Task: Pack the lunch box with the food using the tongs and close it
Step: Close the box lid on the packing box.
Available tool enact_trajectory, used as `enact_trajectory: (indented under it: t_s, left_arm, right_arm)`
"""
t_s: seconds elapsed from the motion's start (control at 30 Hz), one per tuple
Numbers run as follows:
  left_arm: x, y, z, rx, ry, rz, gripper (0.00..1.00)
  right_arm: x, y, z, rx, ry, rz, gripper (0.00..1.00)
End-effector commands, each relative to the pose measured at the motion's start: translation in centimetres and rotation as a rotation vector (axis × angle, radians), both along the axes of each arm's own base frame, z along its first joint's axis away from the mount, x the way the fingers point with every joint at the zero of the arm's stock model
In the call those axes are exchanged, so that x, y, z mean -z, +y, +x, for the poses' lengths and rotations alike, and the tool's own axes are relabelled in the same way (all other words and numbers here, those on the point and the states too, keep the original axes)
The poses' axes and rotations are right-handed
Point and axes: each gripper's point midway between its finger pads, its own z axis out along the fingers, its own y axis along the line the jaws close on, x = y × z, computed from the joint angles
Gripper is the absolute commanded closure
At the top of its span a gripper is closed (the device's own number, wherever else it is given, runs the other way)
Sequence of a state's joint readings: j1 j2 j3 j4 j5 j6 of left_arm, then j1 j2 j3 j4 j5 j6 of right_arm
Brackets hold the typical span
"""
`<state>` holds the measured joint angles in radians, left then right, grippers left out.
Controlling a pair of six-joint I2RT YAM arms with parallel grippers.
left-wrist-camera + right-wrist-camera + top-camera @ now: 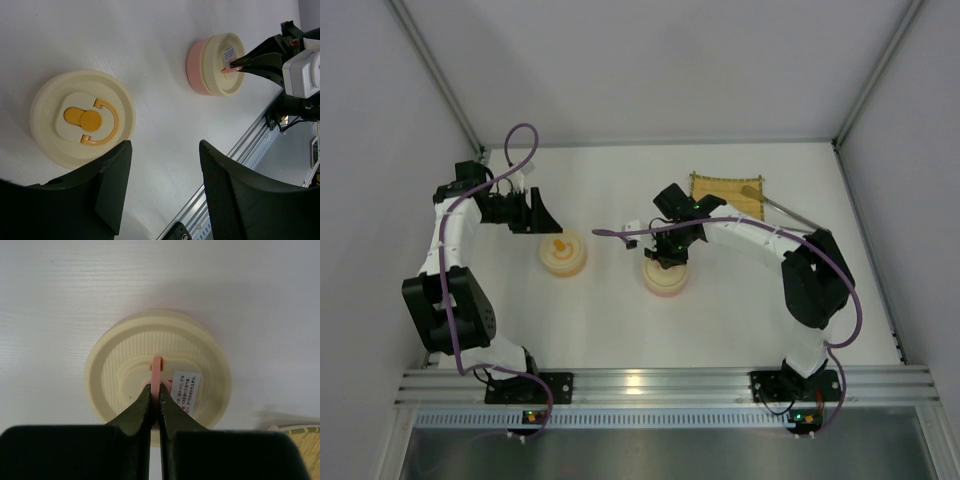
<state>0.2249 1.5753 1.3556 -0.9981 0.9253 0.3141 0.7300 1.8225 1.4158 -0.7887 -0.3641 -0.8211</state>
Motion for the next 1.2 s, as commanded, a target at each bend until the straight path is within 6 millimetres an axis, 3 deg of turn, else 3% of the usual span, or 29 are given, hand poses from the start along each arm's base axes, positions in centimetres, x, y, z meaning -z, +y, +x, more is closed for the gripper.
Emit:
enact_trajectory:
  t_s: [0.0, 0.4, 0.8, 1.17]
  left_arm:
    - [-1.1, -0.1, -0.3, 0.017, -0.050, -0.001, 0.38]
    - [-1.4, -0.2, -0.1, 0.016, -0.054, -0.012, 0.38]
    - [-1.3, -0.1, -0.1, 0.017, -0.052, -0.009, 0.38]
    - [-1.1, -0.2, 0.0, 0.017, -0.048, -0.014, 0.38]
  right_arm:
    - [0.5, -1.7, -1.3, 0.020, 0.064, -0.063, 1.00]
    - [-2.2, -1.0, -1.1, 0.039, 0.026, 0.008, 1.00]
    - [-1.8, -0.7, -1.4, 0.052, 0.062, 0.014, 1.00]
    - [-3.1, -0.7, -1.0, 0.069, 0.038, 0.028, 1.00]
